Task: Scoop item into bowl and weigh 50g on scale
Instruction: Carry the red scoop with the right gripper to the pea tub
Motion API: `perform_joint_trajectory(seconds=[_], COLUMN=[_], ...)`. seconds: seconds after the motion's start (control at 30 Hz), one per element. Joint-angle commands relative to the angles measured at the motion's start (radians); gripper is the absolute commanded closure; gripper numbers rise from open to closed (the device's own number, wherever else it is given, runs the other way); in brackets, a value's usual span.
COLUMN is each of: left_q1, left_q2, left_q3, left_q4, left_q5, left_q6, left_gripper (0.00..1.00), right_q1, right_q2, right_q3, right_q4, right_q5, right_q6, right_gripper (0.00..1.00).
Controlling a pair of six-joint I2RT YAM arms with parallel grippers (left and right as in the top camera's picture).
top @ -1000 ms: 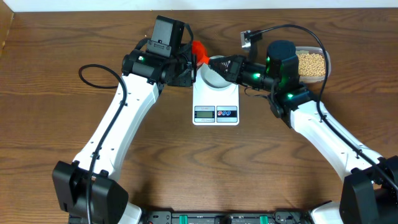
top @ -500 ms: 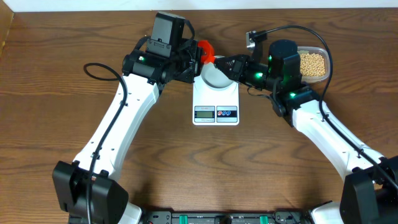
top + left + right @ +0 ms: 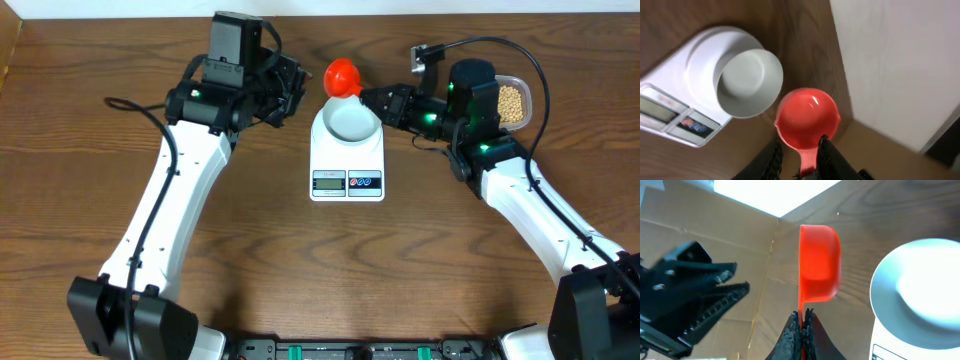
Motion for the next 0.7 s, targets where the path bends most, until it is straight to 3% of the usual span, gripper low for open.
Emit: perform_joint_trajectory(seconds=[0.0, 0.2, 0.4, 0.67], left_q1=[0.008, 0.036, 0.079, 0.053], left_q2=[-0.029, -0.03, -0.03, -0.029], left_q3=[-0.007, -0.007, -0.007, -0.008], left_q4=[0.0, -0.033, -0.162, -0.264], left_q5=[0.018, 0.018, 0.021, 0.019], left_q6=[0.303, 0.563, 0.789, 0.949], left_gripper=[0.74, 0.75, 0.75, 0.79], right_q1=[-0.013, -0.054, -0.166, -0.371], right_q2=[-0.014, -0.086, -0.214, -0.334], right_q3=[0.019, 0.02, 0.02, 0.02], right_q4=[-0.029, -0.117, -0.314, -0.544], right_q5=[-0.036, -0.036, -0.031, 0.002], right_q6=[-0.082, -0.164, -0.28, -0.391], right_gripper=[0.98, 0.98, 0.98, 0.99])
